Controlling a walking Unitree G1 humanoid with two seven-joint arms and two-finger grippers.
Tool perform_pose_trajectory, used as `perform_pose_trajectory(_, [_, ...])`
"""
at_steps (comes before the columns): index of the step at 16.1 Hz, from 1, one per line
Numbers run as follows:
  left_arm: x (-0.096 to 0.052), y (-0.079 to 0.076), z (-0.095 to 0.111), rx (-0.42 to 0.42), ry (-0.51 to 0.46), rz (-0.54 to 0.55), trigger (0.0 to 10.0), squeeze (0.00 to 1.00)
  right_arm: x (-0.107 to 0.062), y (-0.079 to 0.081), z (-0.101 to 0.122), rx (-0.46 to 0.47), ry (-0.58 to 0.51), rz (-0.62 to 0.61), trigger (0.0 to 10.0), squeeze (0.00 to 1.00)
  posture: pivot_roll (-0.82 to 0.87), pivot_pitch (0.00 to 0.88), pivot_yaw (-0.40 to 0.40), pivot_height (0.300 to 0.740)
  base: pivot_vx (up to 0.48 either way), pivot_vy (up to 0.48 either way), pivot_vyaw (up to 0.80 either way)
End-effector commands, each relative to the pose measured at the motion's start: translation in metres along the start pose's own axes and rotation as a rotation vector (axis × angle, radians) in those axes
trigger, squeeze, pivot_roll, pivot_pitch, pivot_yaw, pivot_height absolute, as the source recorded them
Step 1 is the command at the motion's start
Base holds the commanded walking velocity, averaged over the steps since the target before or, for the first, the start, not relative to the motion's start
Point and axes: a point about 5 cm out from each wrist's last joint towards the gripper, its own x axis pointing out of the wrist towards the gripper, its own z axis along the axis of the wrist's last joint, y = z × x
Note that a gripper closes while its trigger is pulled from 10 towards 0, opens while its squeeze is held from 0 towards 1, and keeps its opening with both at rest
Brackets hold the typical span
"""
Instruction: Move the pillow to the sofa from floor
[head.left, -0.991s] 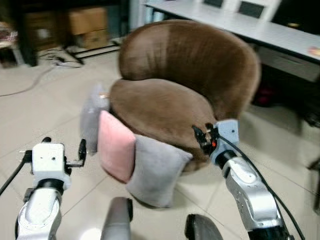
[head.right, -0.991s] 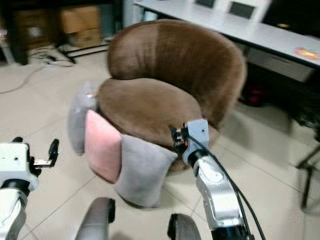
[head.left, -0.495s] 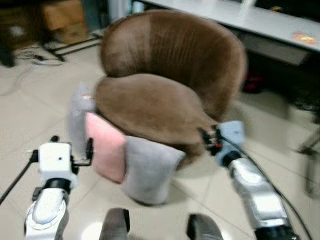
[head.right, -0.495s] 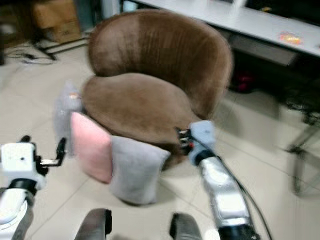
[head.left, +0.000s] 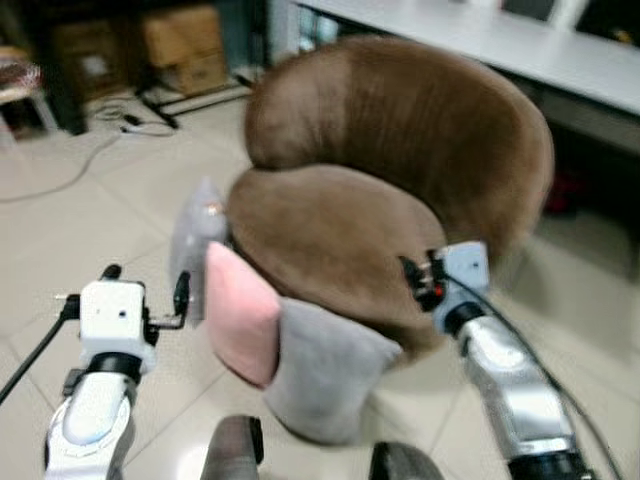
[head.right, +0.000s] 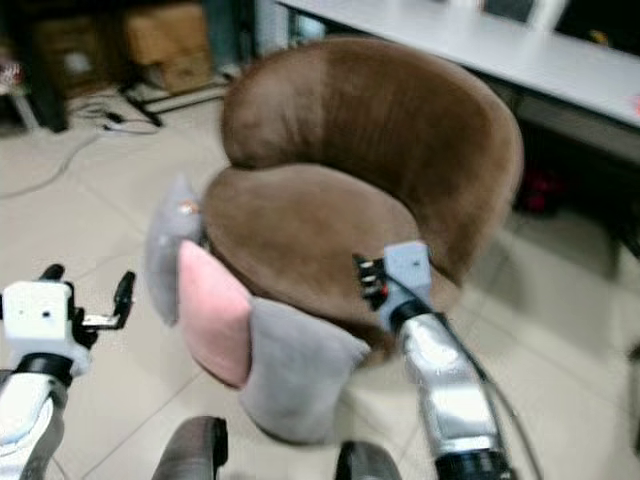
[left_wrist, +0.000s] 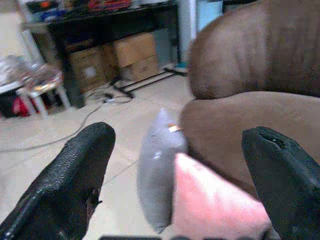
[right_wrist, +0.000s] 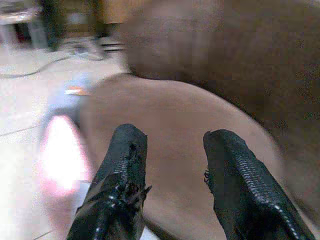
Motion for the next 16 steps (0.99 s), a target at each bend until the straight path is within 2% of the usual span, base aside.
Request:
perform_pose_trajectory(1, [-0.001, -0.002, -0.001, -0.002, 0.007, -0.005, 10.0, 0.0, 0.0, -0.005, 0.005, -0.022, -0.017, -0.006, 10.0, 0.0, 0.06, 0.0, -0.071, 0.632, 0.285, 0.0, 0.8])
perform_pose_trajectory(8, [-0.002, -0.003, -0.002, 0.004, 0.014, -0.015, 10.0, 0.0, 0.001, -0.006, 0.003, -0.003, -0.014, -0.012, 10.0, 0.0, 0.06, 0.0, -0.075, 0.632, 0.275, 0.0, 0.0])
perform_pose_trajectory(13, [0.009, 0.001, 0.002, 0.044, 0.009, -0.083, 10.0, 0.0, 0.003, -0.001, 0.003, 0.003, -0.019, -0.022, 10.0, 0.0, 0.01, 0.0, 0.045, 0.632, 0.2, 0.0, 0.0])
perform_pose_trajectory(16, [0.014, 0.0, 0.003, 0.046, 0.008, -0.117, 10.0, 0.0, -0.002, -0.002, 0.002, 0.012, -0.026, -0.046, 10.0, 0.0, -0.01, 0.0, 0.057, 0.632, 0.0, 0.0, 0.0])
